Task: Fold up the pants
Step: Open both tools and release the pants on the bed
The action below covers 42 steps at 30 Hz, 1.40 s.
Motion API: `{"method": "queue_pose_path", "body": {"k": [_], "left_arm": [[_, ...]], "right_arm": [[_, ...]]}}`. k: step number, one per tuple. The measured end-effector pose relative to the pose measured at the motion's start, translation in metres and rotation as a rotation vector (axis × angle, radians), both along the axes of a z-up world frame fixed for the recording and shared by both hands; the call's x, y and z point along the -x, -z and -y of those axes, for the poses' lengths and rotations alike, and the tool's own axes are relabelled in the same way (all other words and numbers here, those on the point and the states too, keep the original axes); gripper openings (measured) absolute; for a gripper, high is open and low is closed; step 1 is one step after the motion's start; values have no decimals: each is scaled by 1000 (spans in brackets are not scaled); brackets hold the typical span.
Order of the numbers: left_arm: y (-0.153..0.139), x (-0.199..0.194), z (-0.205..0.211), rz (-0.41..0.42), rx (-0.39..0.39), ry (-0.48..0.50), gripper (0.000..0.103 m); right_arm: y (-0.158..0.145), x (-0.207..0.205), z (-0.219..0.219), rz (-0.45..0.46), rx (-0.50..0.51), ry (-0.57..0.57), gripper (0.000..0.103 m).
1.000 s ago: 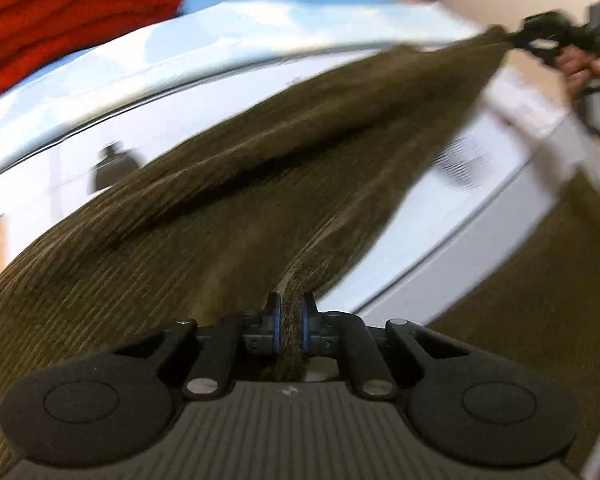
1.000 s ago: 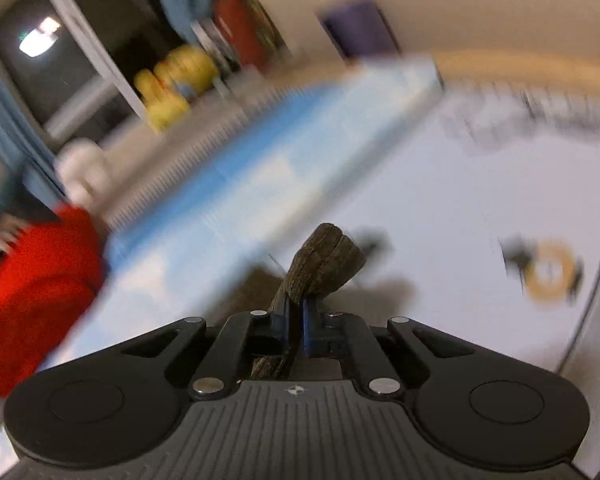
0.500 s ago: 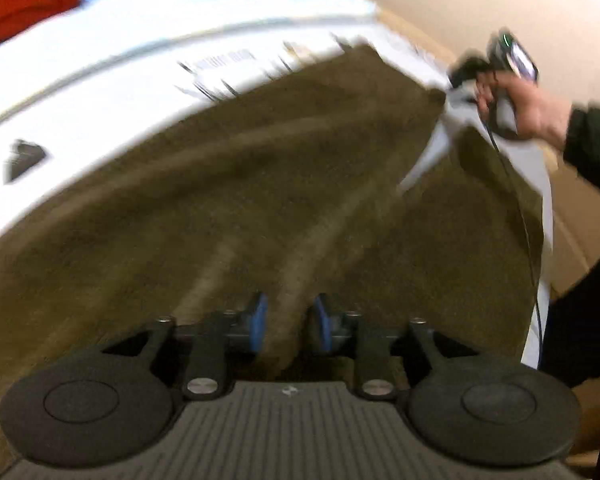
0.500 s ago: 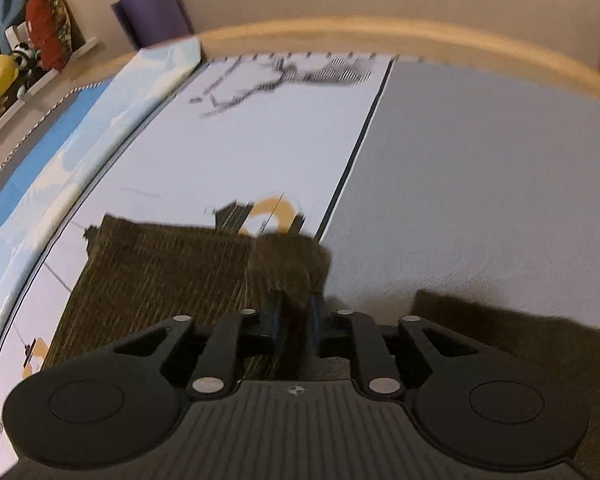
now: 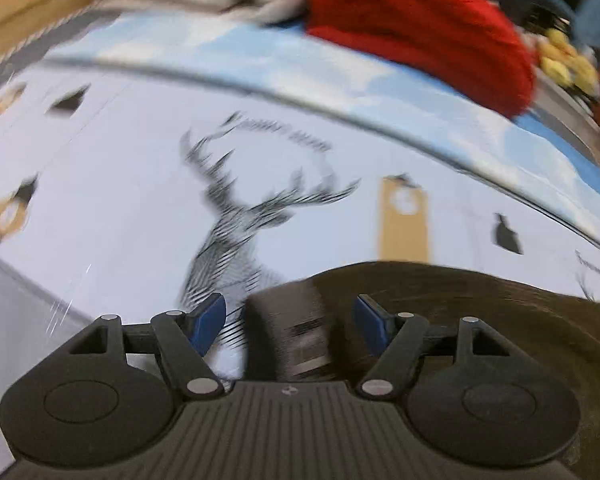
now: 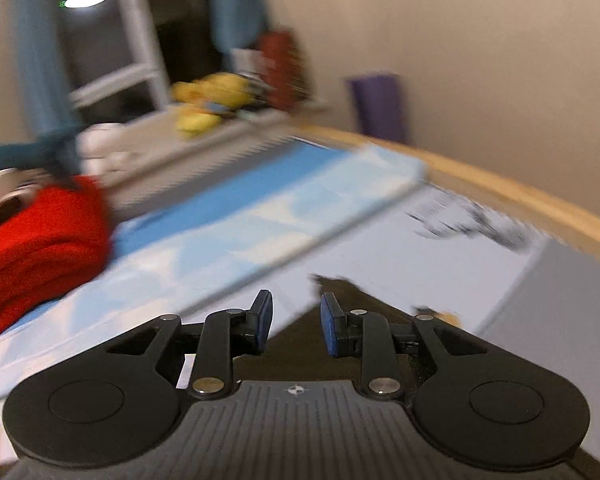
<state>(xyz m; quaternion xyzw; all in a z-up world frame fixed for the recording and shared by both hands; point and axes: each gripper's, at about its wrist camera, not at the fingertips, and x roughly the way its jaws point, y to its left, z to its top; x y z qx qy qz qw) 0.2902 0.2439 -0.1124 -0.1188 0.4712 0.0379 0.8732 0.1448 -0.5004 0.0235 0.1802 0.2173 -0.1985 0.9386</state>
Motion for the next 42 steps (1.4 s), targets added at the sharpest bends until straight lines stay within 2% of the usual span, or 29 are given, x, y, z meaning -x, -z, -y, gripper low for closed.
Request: {"method": "queue_pose_path", "body": {"k": [3,4,6,7,9,11,13,15,16,18,20,22,24,26,27,28,32,35,37,42], "left_arm": [[24,-2,-4,-57,58,25,74],[30,-1,-6,-67,71,42,64],[32,2,-4,-26,56,106,36],[28,0,-5,-13,55,109,30],[15,4,-14,28,65,33,27],[2,11,-14,50,41,-20,29],[-8,14,-8,-16,20,21,38],[-25,24,-13,-38,22,-10,43],[-37,32,-21,-33,40,-72,50],[-59,51,-37,-64,90,-169,52],[-74,76,-43,-119,111,-186,52],[-80,103,-43,-153,119,-159,54],[-73,128,-40,-167,124,-122,57],[-54,150,-35,-182,106,-71,60],[-41,159,-32,-203,88,-39,60],[-28,163,-30,-263,60,-2,60],[-15,168,-36,-246,12,50,65],[-3,169,-43,-280,64,58,65],[2,169,-40,-297,72,91,65],[14,168,-16,-307,-23,252,63]], "right_arm": [[-15,26,-19,10,2,-61,47],[-17,35,-23,5,-4,-75,50],[-21,54,-31,-8,-15,-95,51],[-21,64,-34,-15,-8,-101,52],[-16,80,-45,-28,20,-103,52],[-6,97,-50,-62,51,-86,52],[3,102,-49,-109,39,-87,52],[7,106,-47,-119,5,-69,52],[9,106,-46,-126,-5,-65,52],[13,110,-48,-151,-19,-85,52],[12,114,-53,-157,-22,-116,52],[9,118,-61,-148,10,-139,52],[9,120,-67,-152,50,-152,52],[9,122,-71,-169,79,-153,52],[9,123,-72,-177,88,-150,52],[10,124,-74,-184,93,-148,52],[16,127,-71,-225,89,-150,52],[23,131,-62,-268,78,-133,52],[28,135,-53,-286,64,-101,52],[37,148,-29,-313,2,-7,52]]}}
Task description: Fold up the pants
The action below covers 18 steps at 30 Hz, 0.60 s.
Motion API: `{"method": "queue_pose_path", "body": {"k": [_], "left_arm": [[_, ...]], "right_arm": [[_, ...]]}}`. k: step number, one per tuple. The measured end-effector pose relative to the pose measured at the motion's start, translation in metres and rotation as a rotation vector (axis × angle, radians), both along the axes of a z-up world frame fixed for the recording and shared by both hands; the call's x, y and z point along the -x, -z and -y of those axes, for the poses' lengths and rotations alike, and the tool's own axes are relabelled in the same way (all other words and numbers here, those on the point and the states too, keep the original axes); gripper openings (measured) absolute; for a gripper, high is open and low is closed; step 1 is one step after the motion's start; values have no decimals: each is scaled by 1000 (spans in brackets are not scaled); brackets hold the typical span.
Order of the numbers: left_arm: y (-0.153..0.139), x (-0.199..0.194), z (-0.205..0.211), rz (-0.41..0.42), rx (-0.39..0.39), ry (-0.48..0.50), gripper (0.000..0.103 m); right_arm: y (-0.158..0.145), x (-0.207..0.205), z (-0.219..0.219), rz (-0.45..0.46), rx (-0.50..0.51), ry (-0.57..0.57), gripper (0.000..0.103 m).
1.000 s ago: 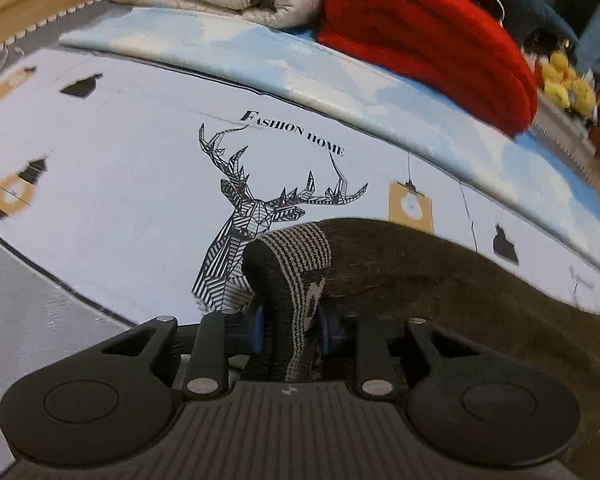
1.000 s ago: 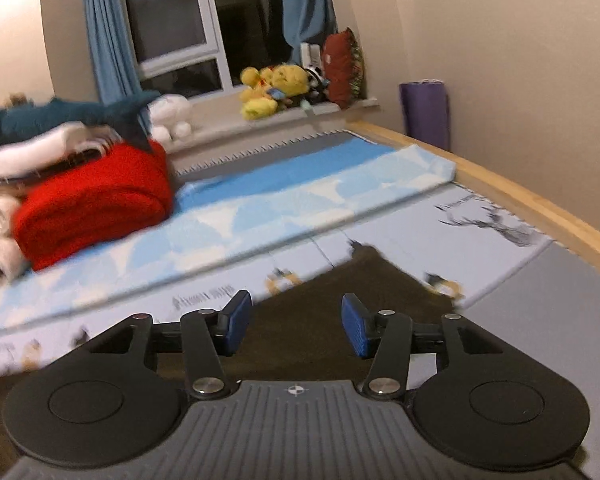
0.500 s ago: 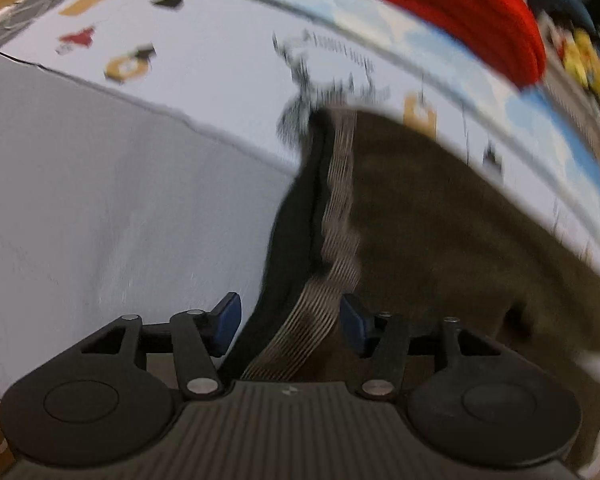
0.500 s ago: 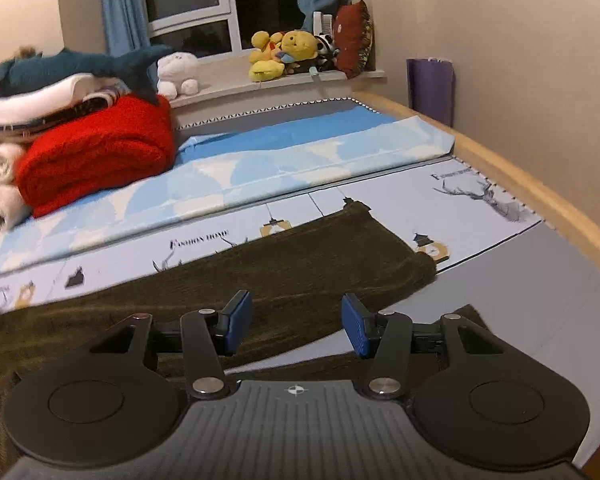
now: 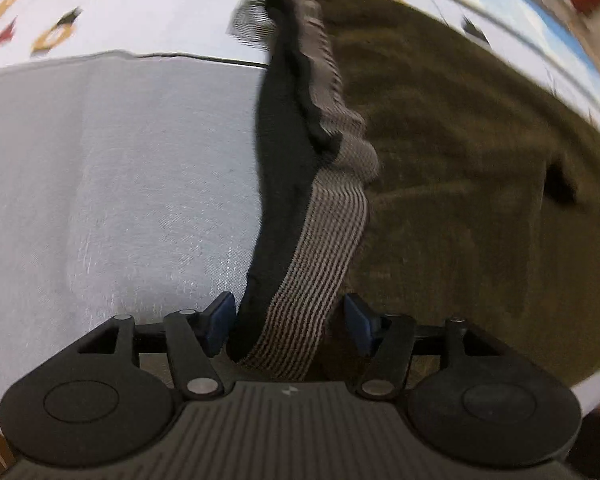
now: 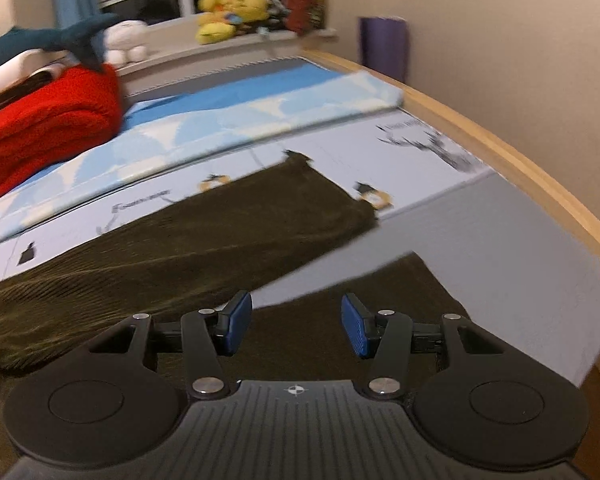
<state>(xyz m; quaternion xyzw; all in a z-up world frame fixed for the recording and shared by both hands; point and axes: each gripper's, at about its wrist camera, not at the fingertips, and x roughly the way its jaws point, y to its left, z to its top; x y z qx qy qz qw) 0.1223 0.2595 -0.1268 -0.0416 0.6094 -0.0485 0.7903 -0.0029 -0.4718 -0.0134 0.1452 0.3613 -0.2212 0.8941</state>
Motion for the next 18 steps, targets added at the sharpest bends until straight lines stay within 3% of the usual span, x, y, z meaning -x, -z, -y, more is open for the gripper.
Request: {"method": "queue_pose_path", "body": {"k": [2,4,5,8,12,14,17,18], "left_arm": [[-1,2,2,12,-6,28,53],[-6,6,4,33,-49,67,22],[-10,8,4,41,-63,78,17],[-24,20,3,63,-95,123,14],[-20,32,7,30,-140,169,15],[-22,32,3,27,-145,133,15],[-41,32,2,105,-163,93,13],[-46,32,4,132,-122,92,14]], "right_arm": [[4,5,9,-10,-34,37,52],[8,9,15,-15,-71,65,52],[10,10,18,-18,-91,81,52],[14,11,20,-24,-132,106,52],[16,7,15,-36,-136,86,52],[15,4,12,-41,-123,70,52],[14,3,11,-43,-124,48,52],[14,3,11,-43,-126,38,52]]}}
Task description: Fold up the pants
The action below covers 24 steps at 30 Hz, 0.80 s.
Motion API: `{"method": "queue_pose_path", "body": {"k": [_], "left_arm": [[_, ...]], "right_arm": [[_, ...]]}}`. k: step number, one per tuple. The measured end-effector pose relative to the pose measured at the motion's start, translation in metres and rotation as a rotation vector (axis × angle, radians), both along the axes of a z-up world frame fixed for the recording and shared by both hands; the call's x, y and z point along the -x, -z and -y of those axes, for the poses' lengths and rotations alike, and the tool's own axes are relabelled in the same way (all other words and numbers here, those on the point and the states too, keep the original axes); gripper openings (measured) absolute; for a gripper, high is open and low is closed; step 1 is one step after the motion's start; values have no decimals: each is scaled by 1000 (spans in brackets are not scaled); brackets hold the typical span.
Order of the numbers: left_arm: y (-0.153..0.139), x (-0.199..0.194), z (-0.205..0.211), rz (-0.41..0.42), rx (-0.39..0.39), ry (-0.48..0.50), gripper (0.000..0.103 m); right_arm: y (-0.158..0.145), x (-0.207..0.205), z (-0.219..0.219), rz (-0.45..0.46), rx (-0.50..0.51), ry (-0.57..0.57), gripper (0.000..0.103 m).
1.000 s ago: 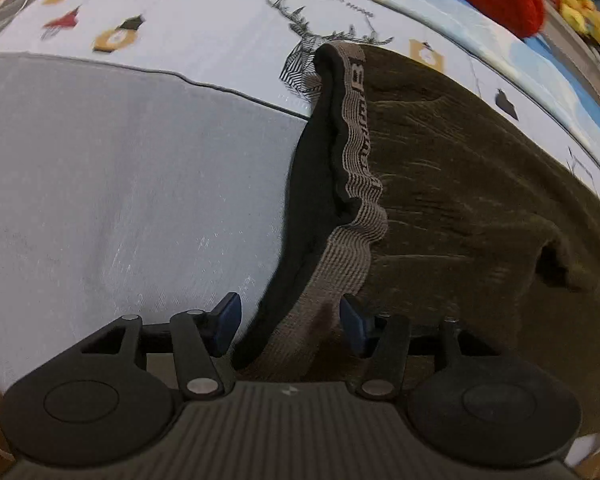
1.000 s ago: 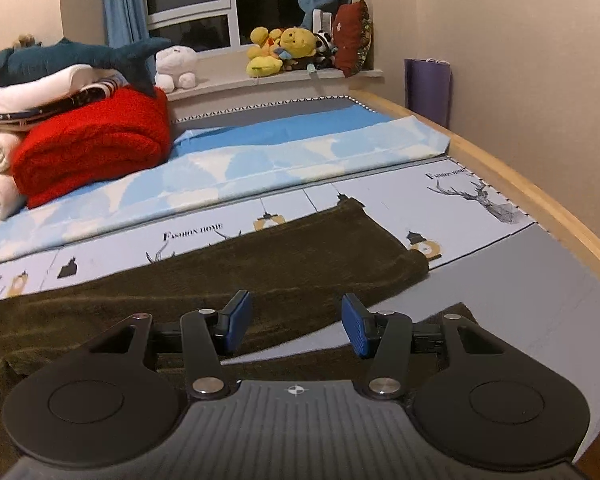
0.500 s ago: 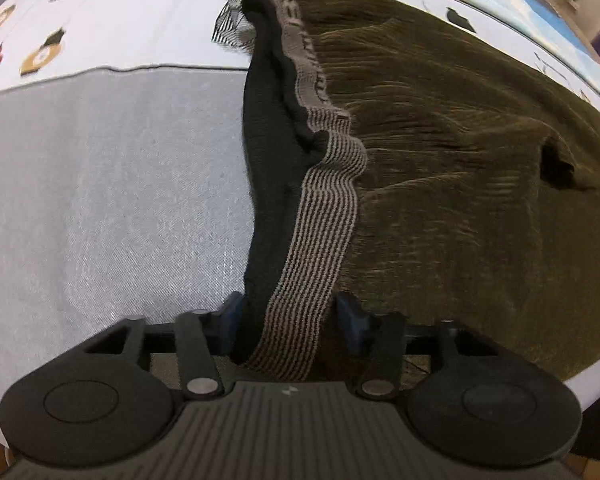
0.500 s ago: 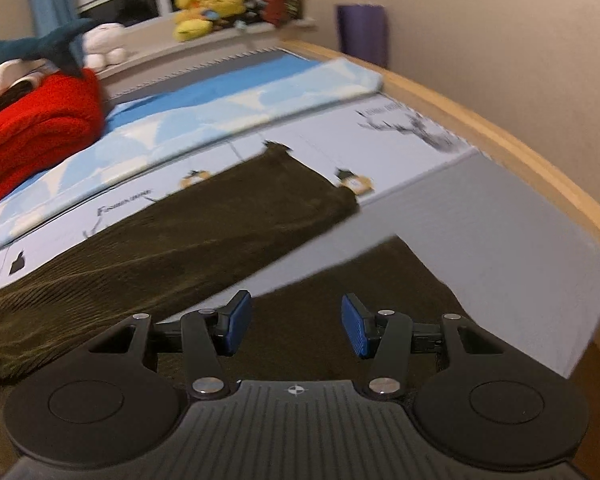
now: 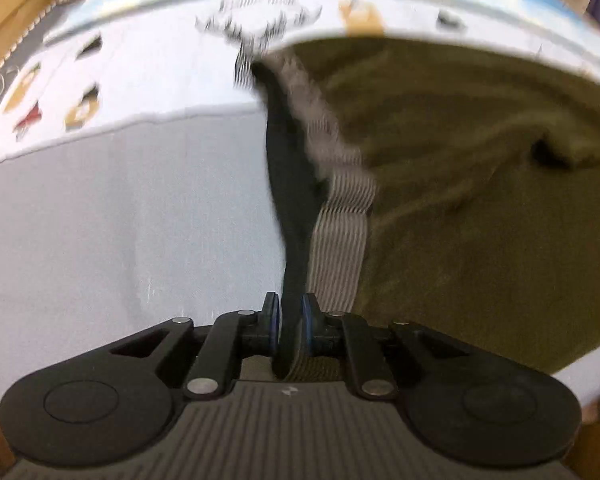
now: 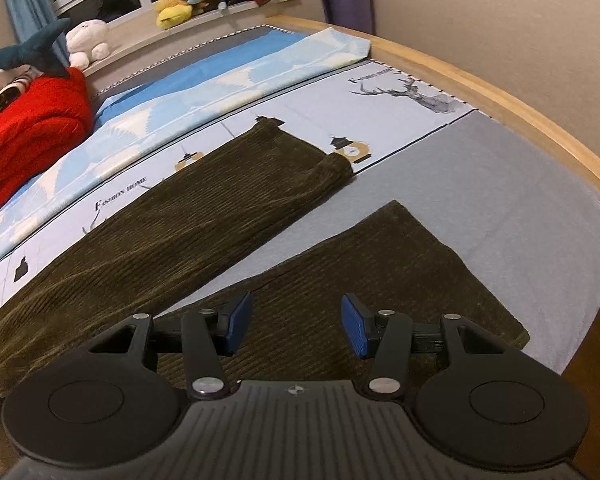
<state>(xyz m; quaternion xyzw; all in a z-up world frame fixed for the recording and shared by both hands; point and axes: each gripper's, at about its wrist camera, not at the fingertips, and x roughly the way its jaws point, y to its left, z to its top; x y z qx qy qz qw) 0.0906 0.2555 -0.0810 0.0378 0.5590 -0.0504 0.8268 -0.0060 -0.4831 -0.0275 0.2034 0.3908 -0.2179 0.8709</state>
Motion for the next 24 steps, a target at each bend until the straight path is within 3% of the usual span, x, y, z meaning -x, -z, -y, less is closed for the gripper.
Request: {"method": "queue_pose_path", "body": {"k": [3,5,6,8,9,10,14,16,24], "left_arm": [[-7,4,9,0,149,60,20],[0,9,27,-46,179,175,29],[8,12,36,-81,159,224,38],[38,18,54,-212,17,301,38],[46,22,60,-230,-44,348,38],[42,23,64,-209,-55,378,38],[6,6,56,-70,57,256,41],[-6,-4,57,-14,96,183,54],[-30,-31,73,128,49,44,64]], "right_arm": [[1,-1,-2,-9,14,-34,52],[0,-3,-6,-15,33,-55,52],[0,-4,-7,-16,40,-62,52],[-1,-5,-10,-14,52,-76,52],[-2,-6,-12,-12,57,-82,52],[-3,-6,-14,-10,62,-88,52],[-7,-11,-23,6,71,-120,52],[-11,-14,-29,22,86,-146,52],[-24,-37,-53,79,115,-207,52]]}}
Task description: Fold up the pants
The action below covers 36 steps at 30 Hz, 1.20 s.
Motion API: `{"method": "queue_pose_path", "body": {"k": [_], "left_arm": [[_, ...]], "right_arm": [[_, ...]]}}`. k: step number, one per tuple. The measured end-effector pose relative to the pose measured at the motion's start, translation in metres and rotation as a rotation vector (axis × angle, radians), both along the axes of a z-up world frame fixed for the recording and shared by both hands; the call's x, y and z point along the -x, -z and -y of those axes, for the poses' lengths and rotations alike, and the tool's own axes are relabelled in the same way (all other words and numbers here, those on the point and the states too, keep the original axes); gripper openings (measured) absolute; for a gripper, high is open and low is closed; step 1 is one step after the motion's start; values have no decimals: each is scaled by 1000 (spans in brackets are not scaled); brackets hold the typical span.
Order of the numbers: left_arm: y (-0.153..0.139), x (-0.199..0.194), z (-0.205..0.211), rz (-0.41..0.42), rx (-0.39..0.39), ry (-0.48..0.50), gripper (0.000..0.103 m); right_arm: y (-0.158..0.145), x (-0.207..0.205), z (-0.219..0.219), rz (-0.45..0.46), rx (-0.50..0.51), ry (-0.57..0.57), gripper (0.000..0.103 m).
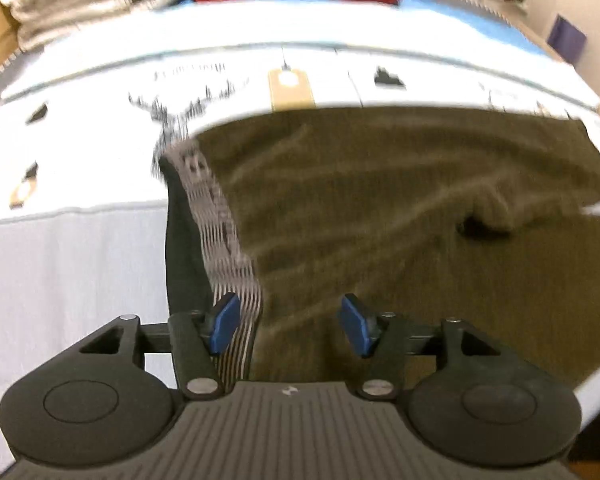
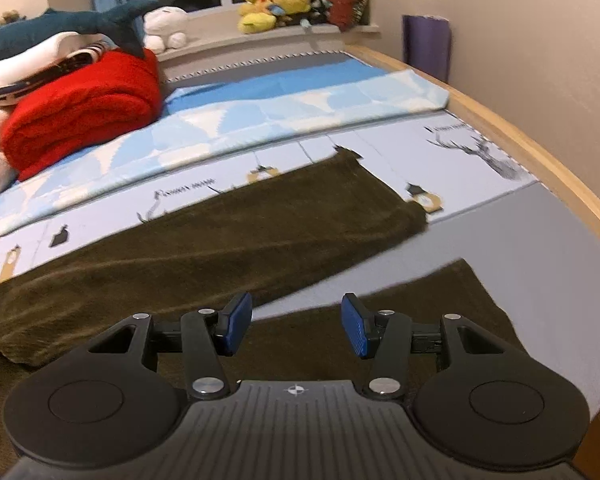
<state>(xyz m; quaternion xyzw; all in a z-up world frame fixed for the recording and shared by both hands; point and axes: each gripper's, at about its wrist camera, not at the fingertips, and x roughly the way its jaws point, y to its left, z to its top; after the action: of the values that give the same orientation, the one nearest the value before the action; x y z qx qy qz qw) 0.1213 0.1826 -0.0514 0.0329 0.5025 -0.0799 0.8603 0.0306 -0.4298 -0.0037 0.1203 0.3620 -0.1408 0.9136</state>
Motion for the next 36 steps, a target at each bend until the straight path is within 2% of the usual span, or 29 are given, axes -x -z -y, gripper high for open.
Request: {"method": "queue_pose_path", "body": {"k": [1,3,12,15,21,24,26,27,28,32,36], "left_arm": [[-4,-3,5,25,-5,-12,70],[-10,-8,11,61,-5,-30,74],[-8,-37,35,63,28,-66,74],[-11,-47,39,124,40,-107,74],[-19,-68,27,195,27,-251,74],[-22,-81,2,232,78,-356,75],[-19,-89,-11,242,70,-418,76],[-17,-94,-17,245,81,-435,80],[-15,-99,-20,245,87,-443,85],[1,-120,-23,266,58,-406,85],[26,-146,-21,206,86,-305,85]], "right_arm": [[-2,-2,-3,10,0,-6,52],[-5,-7,-9,32,1,-16,52],[-13,-30,-31,112,-3,-52,49],[-16,-36,-36,143,-12,-59,45],[-22,-42,-44,177,-31,-49,45],[-25,-44,-51,178,-28,-72,45],[-27,-45,-53,176,-47,-87,48],[-27,-45,-54,178,-67,-95,51],[-28,-45,-54,180,-83,-101,52],[-30,-47,-61,168,-80,-143,52],[-29,-51,-69,148,-51,-197,52]]}}
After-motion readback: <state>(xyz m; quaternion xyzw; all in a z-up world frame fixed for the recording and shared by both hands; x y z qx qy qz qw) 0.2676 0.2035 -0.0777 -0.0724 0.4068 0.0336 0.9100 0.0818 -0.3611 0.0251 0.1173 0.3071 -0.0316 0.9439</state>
